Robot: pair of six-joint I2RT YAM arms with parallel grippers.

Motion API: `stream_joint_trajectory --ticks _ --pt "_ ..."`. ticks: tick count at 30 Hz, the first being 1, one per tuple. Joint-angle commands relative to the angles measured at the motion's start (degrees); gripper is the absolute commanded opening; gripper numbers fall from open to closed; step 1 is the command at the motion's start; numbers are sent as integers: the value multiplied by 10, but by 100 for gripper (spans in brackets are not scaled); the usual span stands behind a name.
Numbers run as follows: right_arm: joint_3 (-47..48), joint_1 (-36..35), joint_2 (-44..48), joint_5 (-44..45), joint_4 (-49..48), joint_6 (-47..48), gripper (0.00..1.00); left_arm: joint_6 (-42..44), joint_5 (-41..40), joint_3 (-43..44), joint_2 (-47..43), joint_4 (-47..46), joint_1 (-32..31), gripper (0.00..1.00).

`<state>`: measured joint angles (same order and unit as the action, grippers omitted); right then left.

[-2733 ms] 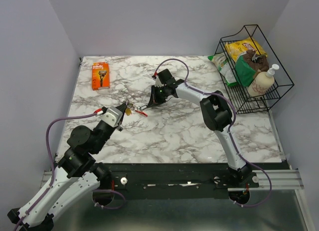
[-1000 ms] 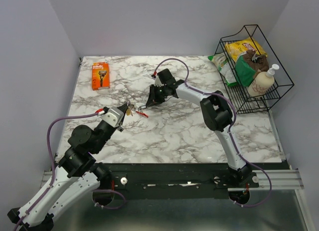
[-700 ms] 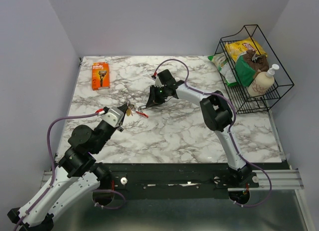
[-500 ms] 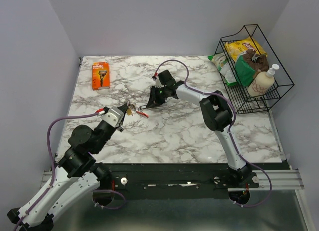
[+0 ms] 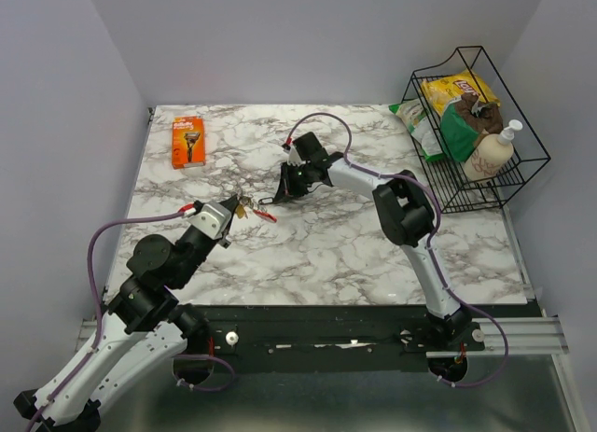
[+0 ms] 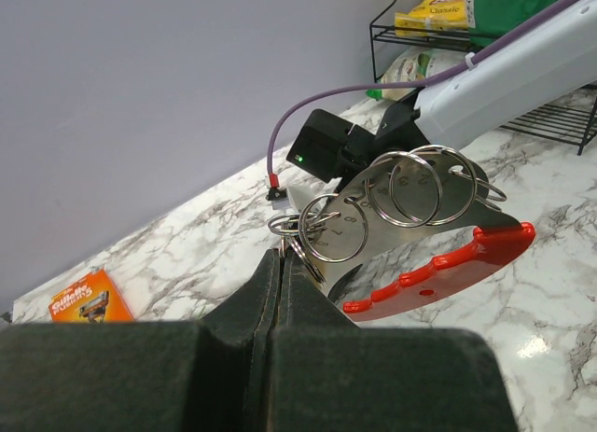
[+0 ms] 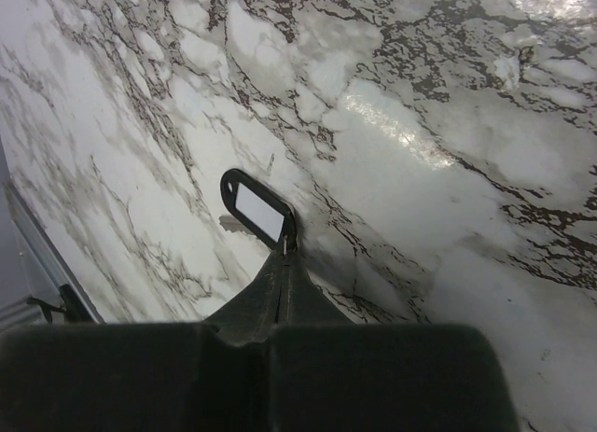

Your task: Put the keys on the keyring

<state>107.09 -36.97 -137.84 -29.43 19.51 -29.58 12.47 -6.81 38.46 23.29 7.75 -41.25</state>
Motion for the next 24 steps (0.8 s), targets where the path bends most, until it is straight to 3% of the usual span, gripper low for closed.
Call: stream_joint_trajectory --ticks 1,14,24 --pt "-2 -6 15 -1 1 23 0 0 10 9 -8 -4 2 0" --pt "-145 -6 220 17 -49 87 1 34 43 3 42 10 3 0" --pt "-350 21 429 72 -32 151 1 39 117 -24 126 -55 2 0"
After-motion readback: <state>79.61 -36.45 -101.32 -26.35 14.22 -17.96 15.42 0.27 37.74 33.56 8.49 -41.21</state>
